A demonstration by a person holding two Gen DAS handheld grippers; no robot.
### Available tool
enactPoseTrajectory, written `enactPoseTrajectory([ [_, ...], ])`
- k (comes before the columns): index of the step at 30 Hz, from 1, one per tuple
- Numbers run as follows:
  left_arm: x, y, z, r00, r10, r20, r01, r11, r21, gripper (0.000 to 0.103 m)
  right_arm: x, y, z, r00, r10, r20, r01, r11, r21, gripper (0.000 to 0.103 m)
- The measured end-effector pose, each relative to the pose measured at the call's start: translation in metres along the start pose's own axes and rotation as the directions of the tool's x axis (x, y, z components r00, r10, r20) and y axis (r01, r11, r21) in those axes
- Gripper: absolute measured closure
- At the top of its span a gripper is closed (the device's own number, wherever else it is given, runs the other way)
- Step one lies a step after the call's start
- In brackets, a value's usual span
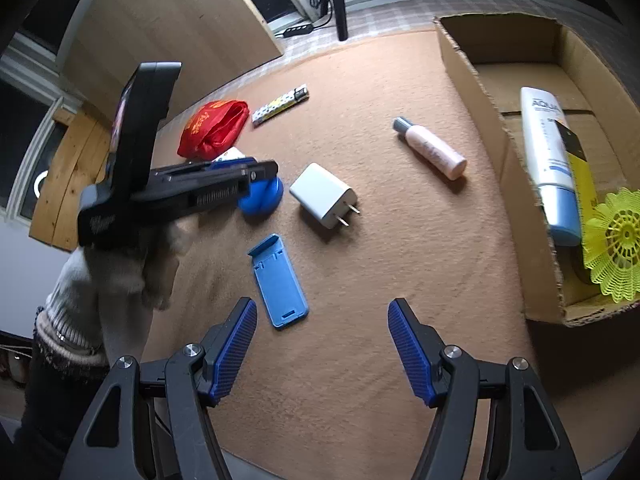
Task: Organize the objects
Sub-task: 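Grasp the blue round lid with the left tool and lift it, then grasp the blue phone stand with the right tool while the left tool holds the lid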
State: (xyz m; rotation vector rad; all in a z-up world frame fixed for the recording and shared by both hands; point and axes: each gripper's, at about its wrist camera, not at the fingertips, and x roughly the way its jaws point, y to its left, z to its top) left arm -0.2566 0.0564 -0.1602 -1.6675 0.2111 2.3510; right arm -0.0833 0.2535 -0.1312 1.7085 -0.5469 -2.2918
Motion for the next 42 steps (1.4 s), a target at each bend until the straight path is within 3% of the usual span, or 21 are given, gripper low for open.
enactPoseTrajectory([
  [19, -0.036, 0.032, -0.104, 0.997, -0.073, 0.012, 0.074, 0.993, -0.094, 0.073, 0.039, 0.04, -0.004, 0.995, -0.076, -0.06, 0.064, 0.982, -0.177, 0.038],
  [20, -0.037, 0.033, -0.107, 0.997, -0.074, 0.014, 0.075, 0.992, -0.1, 0.072, 0.042, 0.043, -0.005, 0.995, -0.082, -0.062, 0.069, 0.979, -0.191, 0.038],
  [22, -0.039, 0.036, -0.116, 0.998, -0.065, 0.02, 0.067, 0.992, -0.109, 0.058, 0.046, 0.049, -0.005, 0.993, -0.101, -0.062, 0.085, 0.97, -0.228, 0.038],
  [28, -0.057, 0.048, -0.139, 0.997, -0.049, 0.056, 0.057, 0.987, -0.15, 0.04, 0.061, 0.057, -0.005, 0.984, -0.168, -0.057, 0.143, 0.941, -0.307, 0.038],
  [42, -0.047, 0.029, -0.15, 0.999, -0.037, 0.017, 0.039, 0.997, -0.072, 0.039, 0.09, 0.077, -0.009, 0.961, -0.268, -0.072, 0.206, 0.863, -0.462, 0.038],
])
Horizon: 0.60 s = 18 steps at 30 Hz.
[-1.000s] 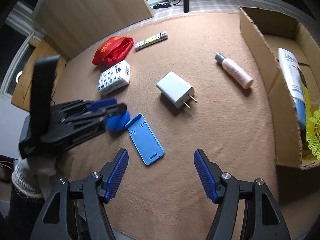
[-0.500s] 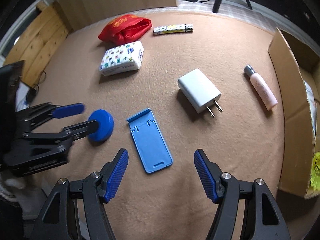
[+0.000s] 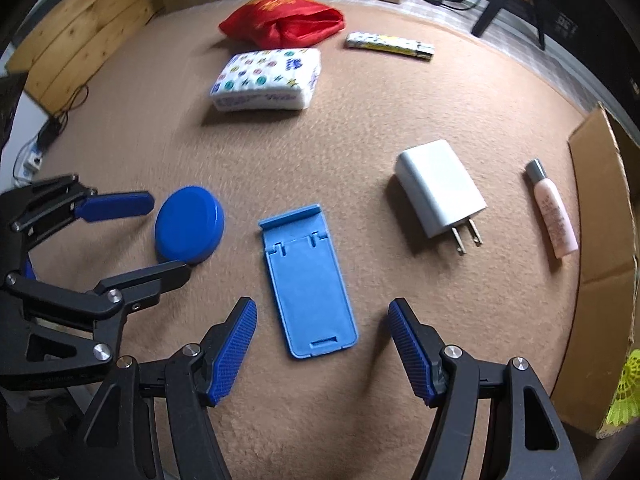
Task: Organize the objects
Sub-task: 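Grasp the blue phone stand with the right tool while the left tool holds the lid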
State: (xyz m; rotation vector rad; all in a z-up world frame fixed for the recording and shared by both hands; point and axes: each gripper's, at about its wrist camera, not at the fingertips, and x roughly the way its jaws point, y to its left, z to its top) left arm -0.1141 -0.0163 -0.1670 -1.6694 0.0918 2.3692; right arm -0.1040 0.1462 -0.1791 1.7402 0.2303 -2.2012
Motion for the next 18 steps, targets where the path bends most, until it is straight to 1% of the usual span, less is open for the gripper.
enactPoseTrajectory([
  [3, 0.006, -0.001, 0.002, 1.0, 0.006, -0.01, -0.006, 1.0, 0.004, 0.039, 0.002, 0.004, 0.001, 0.999, -0.044, 0.003, 0.044, 0.998, -0.034, 0.038],
  [8, 0.01, -0.002, 0.006, 1.0, 0.013, -0.023, -0.012, 1.0, 0.01, 0.04, 0.004, 0.001, 0.006, 0.998, -0.064, 0.011, 0.065, 0.997, -0.048, 0.039],
  [11, 0.012, -0.002, 0.007, 1.0, 0.013, -0.023, -0.013, 1.0, 0.012, 0.041, 0.004, -0.001, 0.007, 0.998, -0.064, 0.013, 0.064, 0.996, -0.06, 0.041],
  [13, 0.012, -0.003, 0.009, 1.0, 0.013, -0.022, -0.012, 1.0, 0.016, 0.049, 0.003, -0.002, 0.008, 0.998, -0.062, 0.014, 0.063, 0.996, -0.066, 0.045],
  [16, 0.012, -0.003, 0.009, 1.0, 0.015, -0.02, -0.014, 1.0, 0.017, 0.049, 0.0, -0.003, 0.009, 0.998, -0.056, 0.017, 0.057, 0.995, -0.077, 0.058],
  [17, 0.012, -0.003, 0.009, 1.0, 0.014, -0.019, -0.013, 1.0, 0.016, 0.049, -0.001, -0.004, 0.009, 0.998, -0.055, 0.018, 0.057, 0.995, -0.079, 0.065],
  [18, 0.012, -0.003, 0.01, 1.0, 0.012, -0.018, -0.012, 1.0, 0.014, 0.049, -0.002, -0.005, 0.009, 0.999, -0.051, 0.017, 0.052, 0.995, -0.084, 0.069],
])
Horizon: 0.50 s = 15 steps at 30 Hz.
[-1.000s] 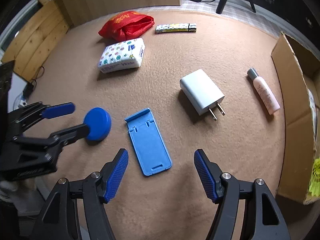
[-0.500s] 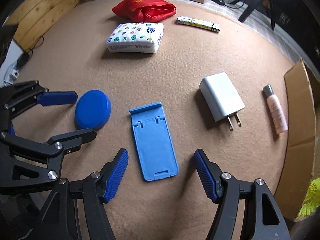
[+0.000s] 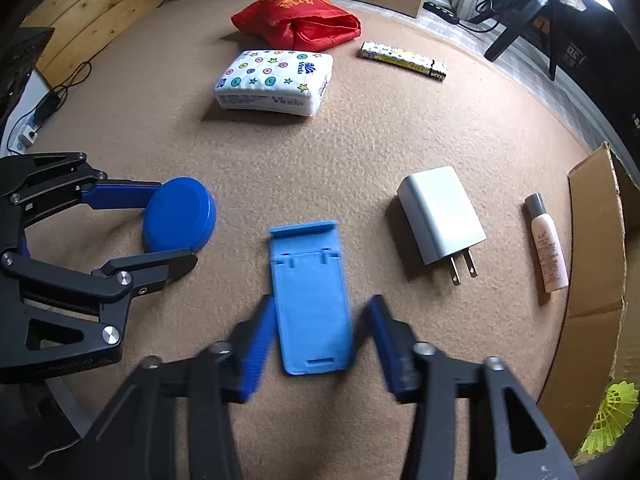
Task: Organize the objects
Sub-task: 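Grasp the blue phone stand with the right tool while the left tool holds the lid, then carry the lid and stand over the box and open both tools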
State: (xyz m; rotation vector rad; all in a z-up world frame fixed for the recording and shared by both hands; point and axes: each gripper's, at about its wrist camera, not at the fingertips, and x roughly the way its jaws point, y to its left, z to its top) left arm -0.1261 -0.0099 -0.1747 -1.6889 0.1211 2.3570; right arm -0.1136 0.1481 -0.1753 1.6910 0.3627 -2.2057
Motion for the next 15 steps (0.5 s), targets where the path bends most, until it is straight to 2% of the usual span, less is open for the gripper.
enactPoseTrajectory([
  [10, -0.002, 0.008, -0.002, 1.0, -0.02, 0.015, 0.021, 0.998, -0.06, 0.05, -0.006, -0.008, -0.011, 0.999, 0.039, 0.016, -0.04, 0.998, 0.058, 0.069],
  [15, -0.011, 0.005, 0.002, 0.999, -0.03, 0.038, 0.033, 0.997, -0.075, 0.05, -0.023, -0.026, -0.021, 0.997, 0.052, 0.057, -0.057, 0.993, 0.107, 0.069],
])
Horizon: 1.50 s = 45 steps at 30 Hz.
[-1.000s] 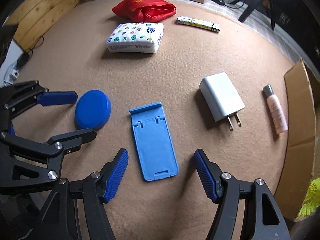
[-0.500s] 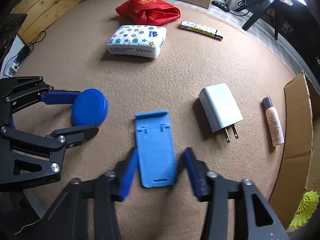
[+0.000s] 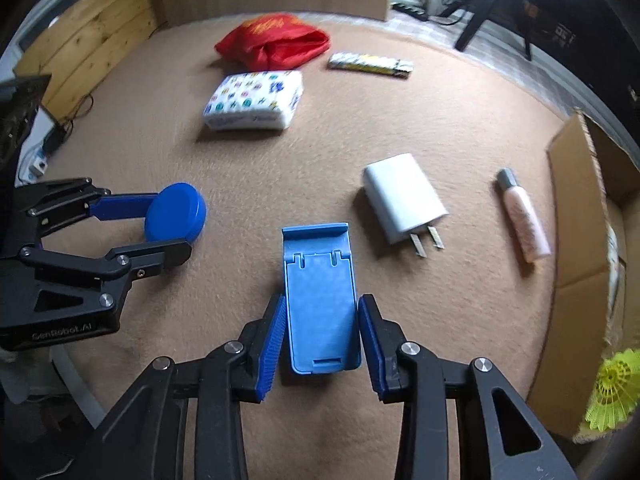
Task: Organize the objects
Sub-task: 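Carry the lid and stand over the box and open both tools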
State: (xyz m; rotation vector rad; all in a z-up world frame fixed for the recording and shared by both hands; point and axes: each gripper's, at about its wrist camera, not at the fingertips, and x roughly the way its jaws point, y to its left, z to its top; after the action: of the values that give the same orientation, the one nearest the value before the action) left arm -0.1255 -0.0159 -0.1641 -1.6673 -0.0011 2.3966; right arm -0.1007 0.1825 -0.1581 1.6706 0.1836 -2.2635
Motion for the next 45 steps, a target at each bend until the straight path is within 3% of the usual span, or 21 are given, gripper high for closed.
enactPoseTrajectory([
  [6, -0.012, -0.022, 0.016, 0.999, -0.018, 0.046, 0.017, 1.0, 0.026, 0.05, -0.03, -0.029, 0.004, 0.997, 0.004, 0.072, -0.008, 0.998, 0.064, 0.069],
  [11, -0.021, -0.055, 0.039, 0.995, -0.047, 0.086, 0.04, 0.996, 0.077, 0.05, -0.068, -0.06, -0.012, 0.991, -0.021, 0.135, 0.002, 0.991, 0.133, 0.069],
  [22, -0.021, -0.148, 0.109, 0.981, -0.114, 0.157, 0.083, 0.978, 0.193, 0.05, -0.116, -0.159, -0.032, 0.97, -0.137, 0.198, 0.078, 0.957, 0.281, 0.069],
  [34, 0.016, -0.25, 0.173, 0.975, -0.157, 0.157, 0.107, 0.951, 0.29, 0.05, -0.116, -0.238, -0.054, 0.966, -0.192, 0.171, 0.116, 0.918, 0.379, 0.069],
  [45, 0.051, -0.29, 0.198, 0.98, -0.14, 0.14, 0.095, 0.952, 0.29, 0.05, -0.11, -0.266, -0.06, 0.972, -0.174, 0.157, 0.099, 0.912, 0.398, 0.069],
])
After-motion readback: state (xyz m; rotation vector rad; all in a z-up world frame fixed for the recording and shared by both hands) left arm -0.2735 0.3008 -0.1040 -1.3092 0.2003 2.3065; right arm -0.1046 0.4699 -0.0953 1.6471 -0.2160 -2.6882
